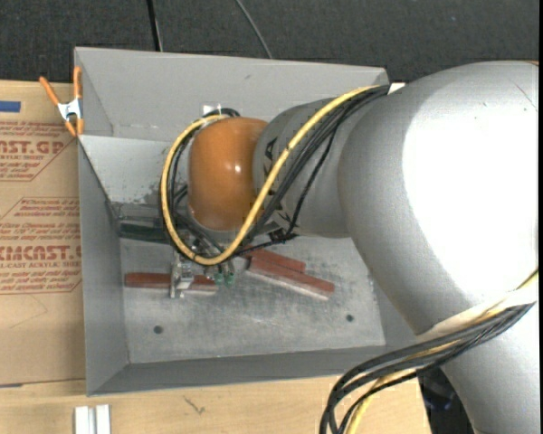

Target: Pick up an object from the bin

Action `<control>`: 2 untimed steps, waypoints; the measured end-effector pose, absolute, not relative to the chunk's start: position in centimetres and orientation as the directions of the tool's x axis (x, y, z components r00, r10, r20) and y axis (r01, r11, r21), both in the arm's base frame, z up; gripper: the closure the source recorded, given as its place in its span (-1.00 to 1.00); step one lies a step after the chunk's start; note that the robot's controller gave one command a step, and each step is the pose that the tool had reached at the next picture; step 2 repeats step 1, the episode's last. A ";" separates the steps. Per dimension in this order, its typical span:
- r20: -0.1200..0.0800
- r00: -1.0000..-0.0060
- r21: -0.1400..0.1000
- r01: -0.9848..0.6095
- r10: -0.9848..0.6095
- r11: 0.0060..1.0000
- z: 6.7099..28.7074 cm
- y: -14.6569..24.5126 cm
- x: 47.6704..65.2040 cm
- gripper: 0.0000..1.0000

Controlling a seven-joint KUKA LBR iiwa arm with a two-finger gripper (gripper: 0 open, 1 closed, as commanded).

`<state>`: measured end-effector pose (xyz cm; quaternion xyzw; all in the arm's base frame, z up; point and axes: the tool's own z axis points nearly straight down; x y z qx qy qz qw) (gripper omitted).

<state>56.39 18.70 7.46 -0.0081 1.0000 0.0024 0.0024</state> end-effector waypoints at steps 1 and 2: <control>-0.008 -0.999 0.003 0.031 0.031 1.000 27.7 18.4 57.8 1.00; -0.008 -0.999 0.003 0.031 0.031 1.000 27.7 18.4 57.8 1.00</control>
Offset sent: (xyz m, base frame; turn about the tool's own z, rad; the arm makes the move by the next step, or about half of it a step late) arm 0.0000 0.0000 0.0000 0.0000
